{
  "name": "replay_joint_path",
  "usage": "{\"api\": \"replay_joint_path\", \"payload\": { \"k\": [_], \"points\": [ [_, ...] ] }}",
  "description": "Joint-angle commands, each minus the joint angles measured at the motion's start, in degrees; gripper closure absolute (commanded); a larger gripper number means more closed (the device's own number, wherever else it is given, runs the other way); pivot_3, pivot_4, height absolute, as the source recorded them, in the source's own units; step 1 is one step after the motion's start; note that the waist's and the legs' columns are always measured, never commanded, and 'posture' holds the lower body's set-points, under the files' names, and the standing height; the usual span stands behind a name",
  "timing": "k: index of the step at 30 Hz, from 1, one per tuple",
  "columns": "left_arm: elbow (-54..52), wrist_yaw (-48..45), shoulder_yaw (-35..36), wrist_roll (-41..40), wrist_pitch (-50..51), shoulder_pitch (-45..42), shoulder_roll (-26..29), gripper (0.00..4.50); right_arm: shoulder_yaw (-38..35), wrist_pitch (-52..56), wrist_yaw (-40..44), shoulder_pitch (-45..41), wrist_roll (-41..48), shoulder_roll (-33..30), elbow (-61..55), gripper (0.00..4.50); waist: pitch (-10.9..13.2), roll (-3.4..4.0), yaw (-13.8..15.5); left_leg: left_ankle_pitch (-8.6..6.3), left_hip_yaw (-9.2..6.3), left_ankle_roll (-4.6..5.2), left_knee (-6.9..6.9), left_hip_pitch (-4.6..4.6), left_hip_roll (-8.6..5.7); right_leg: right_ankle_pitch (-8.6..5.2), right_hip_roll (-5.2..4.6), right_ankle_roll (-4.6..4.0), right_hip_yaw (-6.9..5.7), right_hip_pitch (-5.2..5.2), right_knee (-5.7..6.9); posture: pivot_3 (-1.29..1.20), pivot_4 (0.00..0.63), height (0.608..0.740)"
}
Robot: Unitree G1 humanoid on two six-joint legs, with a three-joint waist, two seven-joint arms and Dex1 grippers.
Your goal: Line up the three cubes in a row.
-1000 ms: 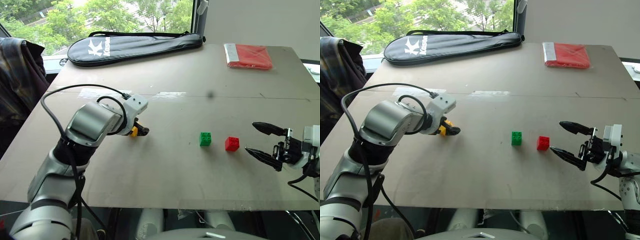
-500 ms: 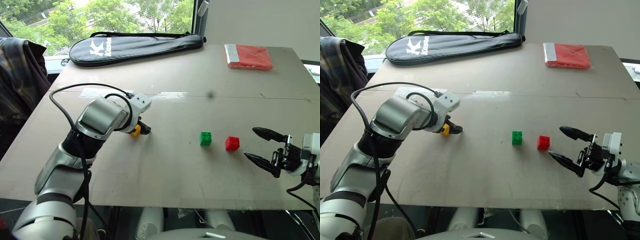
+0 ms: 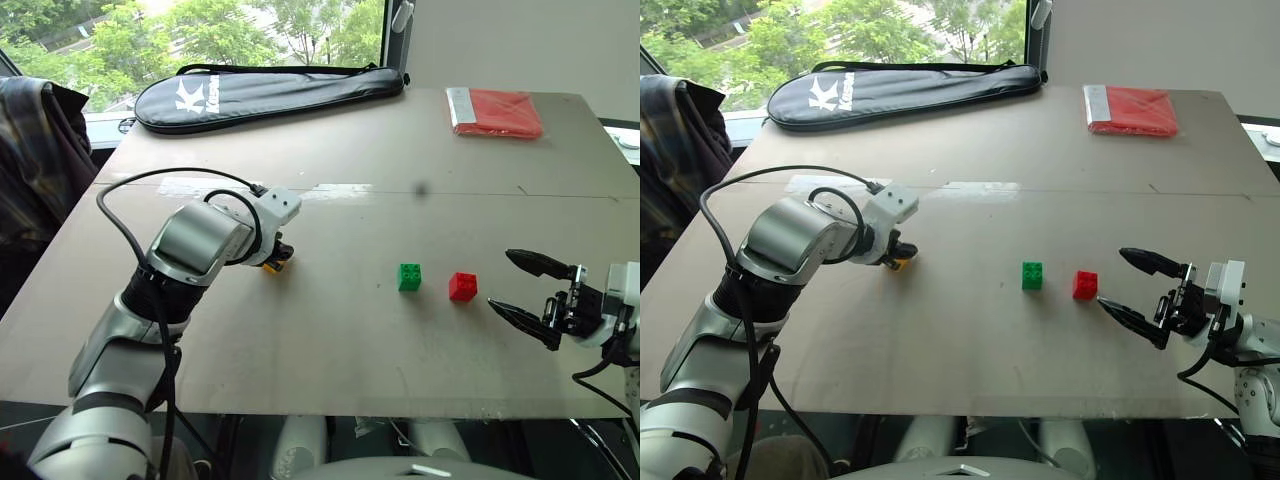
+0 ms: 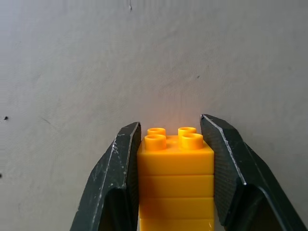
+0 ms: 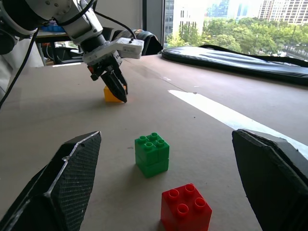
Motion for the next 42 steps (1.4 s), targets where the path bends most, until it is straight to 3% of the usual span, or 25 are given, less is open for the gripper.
{"api": "replay_joint_path", "payload": {
  "k": [1,6,8,13,19,25,31,42],
  "points": [
    [-5.86,-3.20,6.15,-2.12,-8.10,1.68,-0.47,3.20,-0.94,-0.74,0.29,-0.67,0.44,-0.51,-0.39,0.00,0.00,0.00,0.05,0.00,0.00,0.00,0.00,-0.03,0.00,0.00,0.00,0.00,-0.01,-0.01,-0.03,0.00,0.150,0.708],
    [-10.62,-8.12,12.50,-5.06,-22.63,7.07,-3.85,3.20,-1.06,-0.39,0.85,-1.01,0.92,-0.69,0.19,0.00,0.00,0.01,0.15,0.01,0.00,-0.01,0.02,-0.15,-0.01,0.00,-0.07,0.00,-0.06,-0.06,-0.08,0.00,0.150,0.708],
    [-10.19,-11.70,16.90,-8.36,-32.60,10.74,-8.72,3.20,-0.85,0.11,1.78,-0.99,1.25,-1.09,0.16,0.00,-0.02,0.04,0.15,0.01,0.01,-0.01,0.03,-0.14,-0.02,0.00,-0.06,0.00,-0.07,-0.06,-0.07,0.00,0.150,0.708],
    [-5.53,-22.46,15.45,-7.39,-54.87,18.56,-13.24,3.20,-0.59,1.55,3.03,-0.82,2.16,-1.85,-0.89,0.00,-0.07,0.12,0.04,0.00,0.25,0.00,0.10,-0.07,-0.02,0.01,-0.06,-0.02,-0.01,-0.04,-0.01,0.00,0.150,0.708],
    [5.14,-38.03,15.16,-8.56,-74.66,23.67,-17.26,3.20,-1.10,1.97,4.03,-1.20,2.74,-2.34,-0.53,0.00,-0.06,0.11,0.11,0.00,0.46,0.00,0.09,-0.02,-0.02,0.01,-0.04,-0.03,0.02,0.01,-0.02,0.00,0.150,0.708],
    [23.33,-50.44,15.30,-6.76,-92.56,21.56,-20.61,3.20,-1.29,2.21,4.37,-1.54,2.81,-2.44,-0.06,0.00,-0.06,0.10,0.16,0.00,0.45,0.01,0.10,-0.03,-0.02,0.02,-0.04,-0.02,0.01,0.01,-0.03,0.00,0.150,0.708],
    [36.70,-58.58,16.38,-7.13,-99.36,16.85,-23.30,3.20,-1.46,2.10,4.39,-1.35,2.80,-2.36,-0.10,0.00,-0.06,0.10,0.13,0.00,0.40,0.02,0.10,-0.10,-0.02,0.02,-0.03,-0.01,-0.04,0.01,-0.06,0.00,0.150,0.708],
    [53.19,-61.39,16.51,-2.40,-104.42,9.65,-25.74,3.20,-1.45,1.83,2.81,-0.10,2.63,-1.65,-1.97,0.00,-0.06,0.09,-0.04,-0.01,0.30,0.02,0.11,-0.15,-0.01,0.02,0.00,0.01,-0.12,-0.02,-0.07,0.00,0.150,0.708]
  ]
}}
